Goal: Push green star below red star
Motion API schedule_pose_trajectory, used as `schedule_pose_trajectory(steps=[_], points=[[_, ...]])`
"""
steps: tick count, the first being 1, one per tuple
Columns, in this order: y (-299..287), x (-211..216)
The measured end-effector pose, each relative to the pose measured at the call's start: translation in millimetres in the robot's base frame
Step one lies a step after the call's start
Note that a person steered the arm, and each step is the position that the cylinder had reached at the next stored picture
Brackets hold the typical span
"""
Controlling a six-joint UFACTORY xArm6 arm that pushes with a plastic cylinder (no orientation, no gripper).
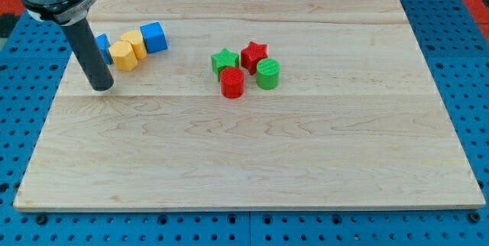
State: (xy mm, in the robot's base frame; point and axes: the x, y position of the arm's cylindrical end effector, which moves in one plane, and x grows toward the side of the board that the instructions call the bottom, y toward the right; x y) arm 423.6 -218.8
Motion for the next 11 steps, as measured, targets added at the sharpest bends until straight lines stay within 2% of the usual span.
schedule_pose_trajectory(steps=[4, 6, 8, 10, 11], points=[[27, 0], [92, -11], [145, -60], [154, -61], [185, -49]])
